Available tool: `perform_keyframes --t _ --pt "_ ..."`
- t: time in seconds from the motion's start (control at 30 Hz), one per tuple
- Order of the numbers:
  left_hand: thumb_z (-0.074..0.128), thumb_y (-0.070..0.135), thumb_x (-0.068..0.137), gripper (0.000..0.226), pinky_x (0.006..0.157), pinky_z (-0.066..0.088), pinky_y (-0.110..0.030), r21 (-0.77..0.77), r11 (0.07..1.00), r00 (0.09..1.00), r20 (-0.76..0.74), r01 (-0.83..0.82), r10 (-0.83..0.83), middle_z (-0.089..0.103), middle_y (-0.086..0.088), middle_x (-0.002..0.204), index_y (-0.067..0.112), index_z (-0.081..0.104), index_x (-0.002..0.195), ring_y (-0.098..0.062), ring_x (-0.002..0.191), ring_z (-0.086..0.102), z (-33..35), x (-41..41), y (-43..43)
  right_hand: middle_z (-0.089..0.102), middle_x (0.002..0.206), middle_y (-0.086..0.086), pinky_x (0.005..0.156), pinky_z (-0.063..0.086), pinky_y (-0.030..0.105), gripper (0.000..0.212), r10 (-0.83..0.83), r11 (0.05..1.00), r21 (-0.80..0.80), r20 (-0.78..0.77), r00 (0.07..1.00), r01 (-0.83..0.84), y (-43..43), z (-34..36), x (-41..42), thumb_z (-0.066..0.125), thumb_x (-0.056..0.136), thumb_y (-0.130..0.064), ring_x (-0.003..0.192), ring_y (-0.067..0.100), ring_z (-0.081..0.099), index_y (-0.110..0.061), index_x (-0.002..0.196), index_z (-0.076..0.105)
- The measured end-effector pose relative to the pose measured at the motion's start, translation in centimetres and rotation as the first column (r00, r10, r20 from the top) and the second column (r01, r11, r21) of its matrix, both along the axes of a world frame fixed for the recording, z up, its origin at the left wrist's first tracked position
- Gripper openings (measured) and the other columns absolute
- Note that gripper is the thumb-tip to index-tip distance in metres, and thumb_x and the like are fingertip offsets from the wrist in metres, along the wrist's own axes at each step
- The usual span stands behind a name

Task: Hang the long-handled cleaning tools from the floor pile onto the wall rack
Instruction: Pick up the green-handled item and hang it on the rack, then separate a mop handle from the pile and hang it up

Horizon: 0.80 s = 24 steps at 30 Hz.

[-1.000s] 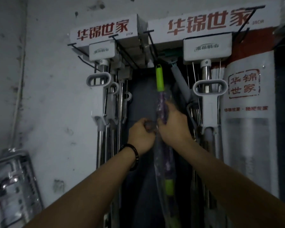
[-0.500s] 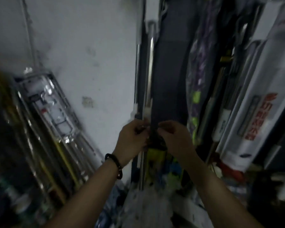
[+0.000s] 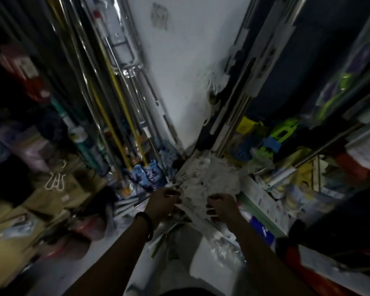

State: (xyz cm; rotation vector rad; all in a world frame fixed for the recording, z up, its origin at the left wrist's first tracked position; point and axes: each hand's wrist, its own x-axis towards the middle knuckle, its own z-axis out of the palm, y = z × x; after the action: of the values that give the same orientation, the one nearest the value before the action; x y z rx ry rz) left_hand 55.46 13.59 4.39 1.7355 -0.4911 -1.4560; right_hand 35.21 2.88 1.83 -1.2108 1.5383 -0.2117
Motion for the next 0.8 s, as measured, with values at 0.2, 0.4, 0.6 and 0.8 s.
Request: perform_keyframes --t 0.2,0.4,0.6,0.8 --pt "0.062 0.028 0.102 0.02 0.062 0.054 -0.028 0.149 0.988 0.999 0.009 0.036 -0.038 0.077 -0.018 0.112 0.014 0.071 0.113 -0.025 0.077 0.07 -2.8 -1.0 -1.4 0.07 0.096 0.019 0.068 0.061 0.049 0.028 -0.097 0.994 0.038 -0.094 0.991 0.101 -4.3 -6.9 -2.0 0.075 0.093 -0.012 0.082 0.035 0.069 -0.011 0.117 0.061" --pt "0.066 0.031 0.099 0.021 0.049 0.053 -0.024 0.255 0.956 0.986 0.045 0.142 -0.159 0.076 -0.018 0.112 0.014 0.074 0.108 -0.025 0.076 0.07 -5.6 -1.9 -5.1 0.041 0.153 0.028 0.105 0.044 0.042 0.079 0.094 0.987 -0.097 -0.326 0.941 -0.132 -10.0 -8.4 -1.6 0.078 0.092 -0.018 0.136 0.042 0.049 -0.011 0.157 0.033" --pt "0.062 0.035 0.101 0.01 0.058 0.052 -0.03 0.328 0.934 0.986 0.032 0.142 -0.162 0.077 -0.015 0.112 0.027 0.069 0.099 -0.024 0.079 0.071 -7.8 -2.2 -7.1 0.008 0.167 0.03 0.112 0.039 0.049 0.093 0.21 0.957 -0.052 -0.553 0.806 -0.286 -13.9 -9.9 0.0 0.067 0.1 -0.032 0.147 0.048 0.034 -0.024 0.168 0.005" --pt "0.058 0.032 0.104 0.011 0.079 0.061 -0.042 0.37 0.927 0.996 0.027 0.068 -0.084 0.077 -0.01 0.109 0.03 0.067 0.099 -0.034 0.1 0.077 -9.3 -1.9 -8.7 0.075 0.094 0.017 0.07 0.053 0.03 0.036 0.513 0.841 0.056 -0.4 0.759 -0.539 -12.3 -13.2 5.6 0.073 0.09 -0.031 0.087 0.031 0.073 0.002 0.106 0.076"
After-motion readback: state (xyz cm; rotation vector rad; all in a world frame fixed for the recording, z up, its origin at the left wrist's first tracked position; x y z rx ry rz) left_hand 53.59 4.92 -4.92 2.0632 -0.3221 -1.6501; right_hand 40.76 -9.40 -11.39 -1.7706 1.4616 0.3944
